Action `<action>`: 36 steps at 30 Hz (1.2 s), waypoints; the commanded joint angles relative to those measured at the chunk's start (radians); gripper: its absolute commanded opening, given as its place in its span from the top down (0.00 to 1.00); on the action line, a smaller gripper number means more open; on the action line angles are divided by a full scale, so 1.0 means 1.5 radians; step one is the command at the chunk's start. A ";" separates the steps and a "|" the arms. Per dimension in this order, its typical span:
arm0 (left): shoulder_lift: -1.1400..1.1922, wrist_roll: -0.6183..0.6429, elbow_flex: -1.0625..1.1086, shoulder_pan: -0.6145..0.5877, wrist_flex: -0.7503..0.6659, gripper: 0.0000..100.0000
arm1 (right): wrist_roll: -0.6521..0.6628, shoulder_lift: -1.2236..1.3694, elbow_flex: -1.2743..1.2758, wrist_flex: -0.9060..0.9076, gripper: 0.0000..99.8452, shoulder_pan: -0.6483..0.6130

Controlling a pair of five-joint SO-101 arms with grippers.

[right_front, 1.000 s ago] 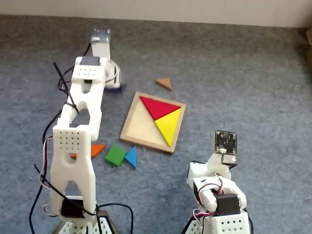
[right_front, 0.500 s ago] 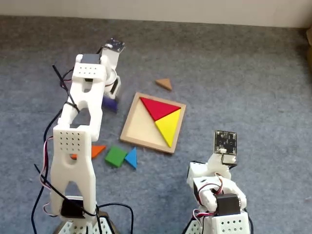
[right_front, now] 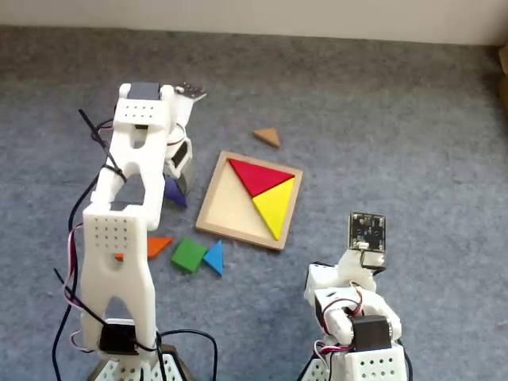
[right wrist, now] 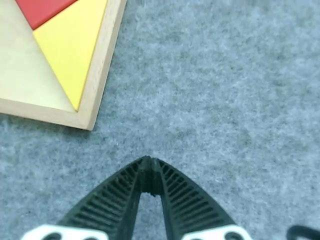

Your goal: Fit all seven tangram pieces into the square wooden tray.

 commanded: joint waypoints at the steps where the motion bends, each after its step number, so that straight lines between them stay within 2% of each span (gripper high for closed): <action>1: -0.181 -0.007 0.131 0.019 0.011 0.79 | 0.005 -0.011 0.079 -0.015 1.00 0.011; 7: -0.401 -0.009 0.308 0.027 0.010 0.79 | 0.005 -0.011 0.079 -0.015 1.00 0.011; 12: -0.508 -0.019 0.482 0.074 -0.002 0.79 | 0.005 -0.011 0.079 -0.015 1.00 0.011; 16: -0.527 -0.037 0.631 0.107 -0.091 0.79 | 0.005 -0.011 0.079 -0.015 1.00 0.011; 21: -0.527 -0.037 0.757 0.111 -0.211 0.79 | 0.005 -0.011 0.079 -0.015 1.00 0.011; 31: -0.526 -0.031 0.869 0.118 -0.348 0.79 | 0.005 -0.011 0.079 -0.015 1.00 0.011; 36: -0.526 0.045 0.890 0.156 -0.385 0.79 | 0.005 -0.011 0.079 -0.015 1.00 0.011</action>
